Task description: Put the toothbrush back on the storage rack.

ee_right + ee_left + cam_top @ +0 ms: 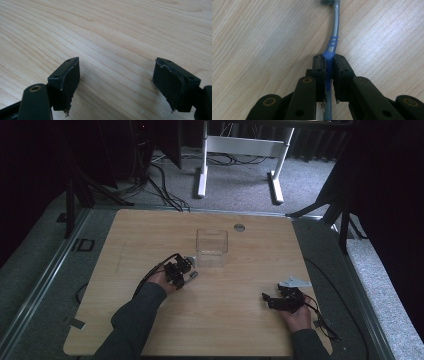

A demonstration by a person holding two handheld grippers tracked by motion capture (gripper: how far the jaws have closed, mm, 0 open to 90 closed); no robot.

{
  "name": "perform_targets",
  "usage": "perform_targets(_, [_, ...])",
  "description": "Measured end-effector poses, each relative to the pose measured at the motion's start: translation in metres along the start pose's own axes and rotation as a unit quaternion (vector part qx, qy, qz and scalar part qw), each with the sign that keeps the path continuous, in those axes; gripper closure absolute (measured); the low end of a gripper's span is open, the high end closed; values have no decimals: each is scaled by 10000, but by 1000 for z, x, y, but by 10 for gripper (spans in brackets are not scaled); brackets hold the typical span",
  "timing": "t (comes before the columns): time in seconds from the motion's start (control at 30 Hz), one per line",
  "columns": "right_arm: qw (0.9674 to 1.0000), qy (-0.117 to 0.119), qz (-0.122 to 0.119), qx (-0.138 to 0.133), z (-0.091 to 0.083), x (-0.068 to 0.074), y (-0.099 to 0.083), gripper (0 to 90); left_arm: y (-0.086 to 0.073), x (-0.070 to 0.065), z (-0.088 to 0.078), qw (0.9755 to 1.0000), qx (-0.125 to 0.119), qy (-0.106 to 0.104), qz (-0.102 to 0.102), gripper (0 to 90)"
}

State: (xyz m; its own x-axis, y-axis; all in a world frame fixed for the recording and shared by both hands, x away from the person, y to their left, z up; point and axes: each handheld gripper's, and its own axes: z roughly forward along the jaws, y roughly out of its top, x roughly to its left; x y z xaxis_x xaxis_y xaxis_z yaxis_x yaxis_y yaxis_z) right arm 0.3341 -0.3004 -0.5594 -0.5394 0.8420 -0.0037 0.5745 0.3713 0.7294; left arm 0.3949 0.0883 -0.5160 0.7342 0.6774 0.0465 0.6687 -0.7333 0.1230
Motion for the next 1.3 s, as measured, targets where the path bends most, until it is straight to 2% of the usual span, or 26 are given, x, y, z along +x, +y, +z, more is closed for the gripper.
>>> perform_targets(0.2, [10000,0,2,1,0,0,0,215,-5,3,-8,9999,-133,0,-59,812])
perform_targets(0.53, [10000,1,3,0,0,0,0,214,-9,7,-22,9985,-507,9,-195,813])
perform_targets(0.9, [10000,1,1,0,0,0,0,214,-16,11,-35,9960,-827,68,-343,813])
perform_targets(1.3, [10000,0,-1,-5,0,0,0,214,-20,16,-48,9933,-1054,121,-450,814])
